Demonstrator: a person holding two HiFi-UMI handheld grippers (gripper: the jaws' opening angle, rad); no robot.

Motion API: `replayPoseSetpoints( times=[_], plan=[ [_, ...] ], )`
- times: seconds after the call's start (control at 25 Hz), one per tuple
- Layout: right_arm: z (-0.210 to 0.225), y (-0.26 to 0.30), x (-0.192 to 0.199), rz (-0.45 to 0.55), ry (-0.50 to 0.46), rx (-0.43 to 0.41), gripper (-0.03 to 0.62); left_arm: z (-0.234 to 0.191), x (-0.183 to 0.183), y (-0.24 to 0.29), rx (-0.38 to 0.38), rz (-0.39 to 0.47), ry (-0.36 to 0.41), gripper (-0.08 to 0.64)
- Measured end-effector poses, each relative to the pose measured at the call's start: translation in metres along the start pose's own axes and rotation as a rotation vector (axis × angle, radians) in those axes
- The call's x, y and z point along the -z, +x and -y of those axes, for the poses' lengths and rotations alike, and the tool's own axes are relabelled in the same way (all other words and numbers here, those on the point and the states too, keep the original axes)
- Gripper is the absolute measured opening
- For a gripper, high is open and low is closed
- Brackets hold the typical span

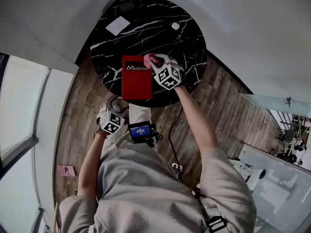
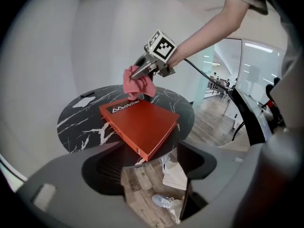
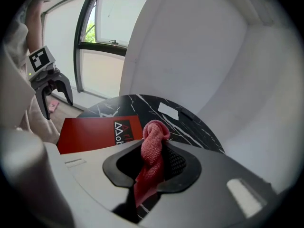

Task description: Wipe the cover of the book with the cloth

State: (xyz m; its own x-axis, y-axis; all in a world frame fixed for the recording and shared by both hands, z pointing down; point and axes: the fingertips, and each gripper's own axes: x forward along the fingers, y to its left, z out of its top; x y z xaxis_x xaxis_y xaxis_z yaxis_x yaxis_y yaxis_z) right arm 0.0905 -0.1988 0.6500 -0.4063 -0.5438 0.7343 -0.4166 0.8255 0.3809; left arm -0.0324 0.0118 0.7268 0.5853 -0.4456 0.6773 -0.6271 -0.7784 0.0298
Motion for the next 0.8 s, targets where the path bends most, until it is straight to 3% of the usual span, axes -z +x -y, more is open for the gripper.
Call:
replayPoseSetpoints(
  times=[0.32, 0.6, 0.8],
  plan=[
    [-0.013, 0.056, 0.042, -0.107, -0.025, -0.119, 0.097, -0.003, 0.011, 0.034, -0.037, -0.062, -0.091, 0.327],
    [-0.018, 0.068, 0.044, -0.136, -0.05, -0.216, 0.096, -0.007, 0.005, 0.045, -0.054, -0.083, -0.116, 0.327],
    [-0.024, 0.067, 0.045, -0.144, -0.068, -0.232, 0.089, -0.007, 0.006, 0.049, -0.058, -0.101, -0.137, 0.331]
  ],
)
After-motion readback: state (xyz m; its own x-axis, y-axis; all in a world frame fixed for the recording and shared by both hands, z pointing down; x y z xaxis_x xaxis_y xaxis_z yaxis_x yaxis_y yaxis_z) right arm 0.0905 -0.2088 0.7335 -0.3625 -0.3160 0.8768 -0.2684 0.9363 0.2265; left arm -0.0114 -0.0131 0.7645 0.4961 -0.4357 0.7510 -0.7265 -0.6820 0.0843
